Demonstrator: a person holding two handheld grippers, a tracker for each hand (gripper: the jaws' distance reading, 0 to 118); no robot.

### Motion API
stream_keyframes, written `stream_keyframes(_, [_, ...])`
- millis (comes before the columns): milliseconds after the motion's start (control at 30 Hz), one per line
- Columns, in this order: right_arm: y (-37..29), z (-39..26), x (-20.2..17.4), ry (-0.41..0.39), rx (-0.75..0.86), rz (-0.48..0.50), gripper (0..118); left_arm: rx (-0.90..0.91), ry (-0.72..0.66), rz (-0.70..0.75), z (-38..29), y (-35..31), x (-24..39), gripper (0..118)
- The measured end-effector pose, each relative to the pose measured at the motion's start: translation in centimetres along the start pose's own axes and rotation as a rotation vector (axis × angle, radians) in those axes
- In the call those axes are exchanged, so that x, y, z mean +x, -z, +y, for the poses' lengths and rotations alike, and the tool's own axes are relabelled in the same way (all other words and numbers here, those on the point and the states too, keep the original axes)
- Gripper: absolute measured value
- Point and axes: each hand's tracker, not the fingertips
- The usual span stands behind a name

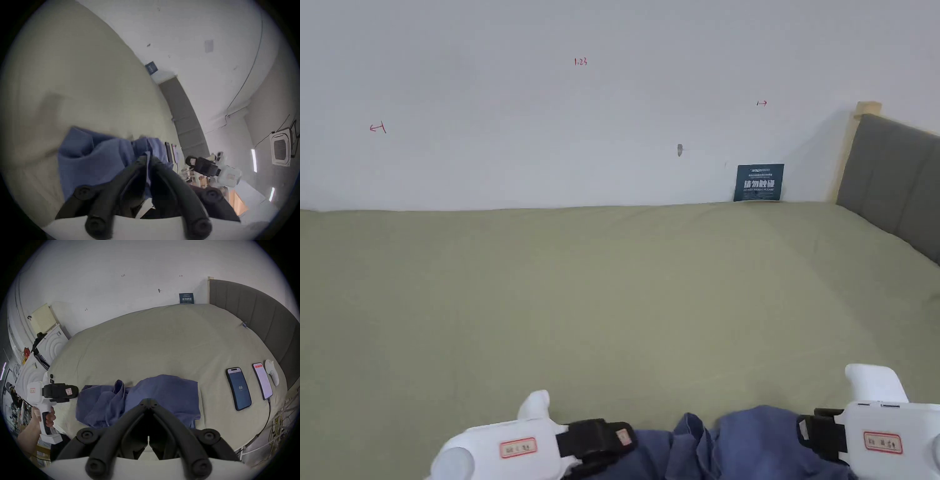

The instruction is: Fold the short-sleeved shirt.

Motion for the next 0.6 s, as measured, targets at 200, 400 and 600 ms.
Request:
stream_keyframes(200, [-1.7,0.4,-0.2,-0.001,0.042,-0.006,0,-0.055,-0.003,-0.009,-0.3,1.8,0.4,1])
stream_keyframes(400, [-3.8,0.3,-0.9,-0.044,0.086,-0.009,0,-0.293,-0.075,0.069,-5.6,10.9,-1.4,1])
stream_keyframes(600, [-4.2,0.1,-0.9,-0.084,0.085,-0.015,0,-0.259,-0.101,0.018,-7.4,13.3,-1.9,0])
